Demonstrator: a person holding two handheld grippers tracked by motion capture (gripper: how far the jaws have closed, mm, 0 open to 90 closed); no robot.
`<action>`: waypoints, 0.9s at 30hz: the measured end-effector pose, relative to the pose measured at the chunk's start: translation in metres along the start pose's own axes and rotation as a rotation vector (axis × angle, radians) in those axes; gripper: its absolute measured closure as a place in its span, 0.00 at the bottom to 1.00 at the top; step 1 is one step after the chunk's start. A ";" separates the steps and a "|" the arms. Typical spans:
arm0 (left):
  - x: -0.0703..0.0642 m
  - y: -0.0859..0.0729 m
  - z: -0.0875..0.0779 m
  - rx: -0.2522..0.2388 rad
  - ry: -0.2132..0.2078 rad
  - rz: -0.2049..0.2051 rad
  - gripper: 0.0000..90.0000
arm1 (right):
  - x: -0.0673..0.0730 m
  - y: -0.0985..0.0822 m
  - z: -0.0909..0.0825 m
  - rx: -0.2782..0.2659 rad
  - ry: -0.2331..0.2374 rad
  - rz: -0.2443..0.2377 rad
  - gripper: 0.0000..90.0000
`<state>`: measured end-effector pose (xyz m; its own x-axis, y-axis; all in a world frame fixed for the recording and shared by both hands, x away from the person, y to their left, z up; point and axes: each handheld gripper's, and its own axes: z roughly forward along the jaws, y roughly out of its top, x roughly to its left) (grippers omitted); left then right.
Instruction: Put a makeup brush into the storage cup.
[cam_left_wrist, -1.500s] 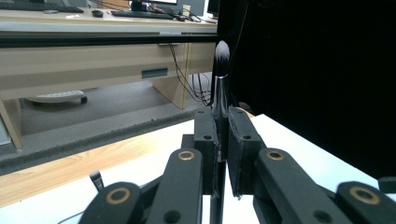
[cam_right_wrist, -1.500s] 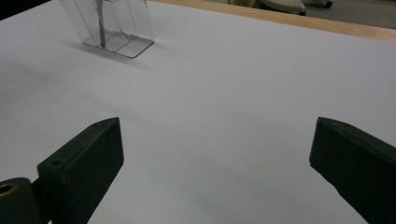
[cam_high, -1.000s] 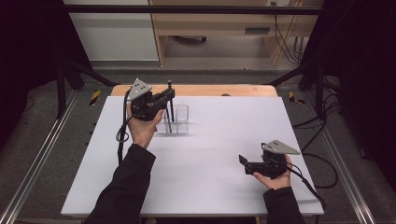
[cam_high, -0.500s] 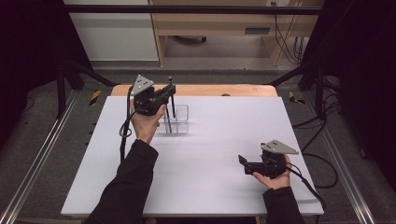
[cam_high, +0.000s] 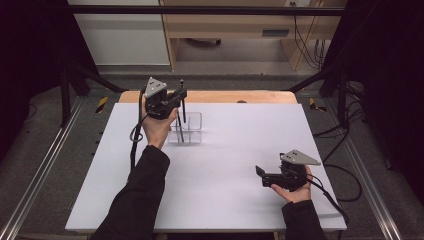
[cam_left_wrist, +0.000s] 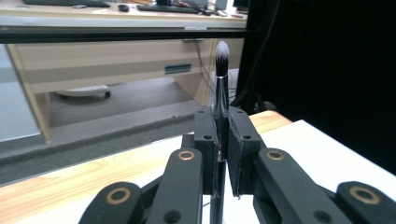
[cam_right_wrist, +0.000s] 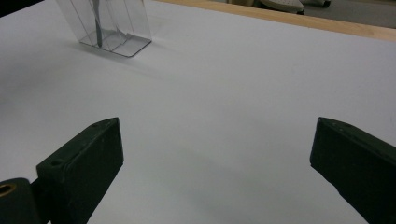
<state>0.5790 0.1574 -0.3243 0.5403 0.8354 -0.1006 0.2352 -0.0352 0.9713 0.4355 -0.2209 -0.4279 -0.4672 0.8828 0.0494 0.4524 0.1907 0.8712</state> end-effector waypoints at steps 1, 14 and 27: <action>0.001 -0.001 0.001 0.000 0.004 -0.001 0.92 | 0.000 0.000 0.000 0.000 0.001 0.000 0.04; 0.006 -0.008 0.012 0.022 0.024 0.012 0.92 | 0.001 0.000 0.001 0.003 0.007 -0.002 0.04; 0.009 -0.020 0.022 0.052 0.030 0.017 0.92 | 0.001 -0.001 0.002 0.007 0.008 -0.005 0.04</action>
<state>0.5964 0.1536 -0.3490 0.5200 0.8507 -0.0769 0.2682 -0.0772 0.9603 0.4361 -0.2189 -0.4298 -0.4757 0.8783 0.0487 0.4554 0.1985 0.8679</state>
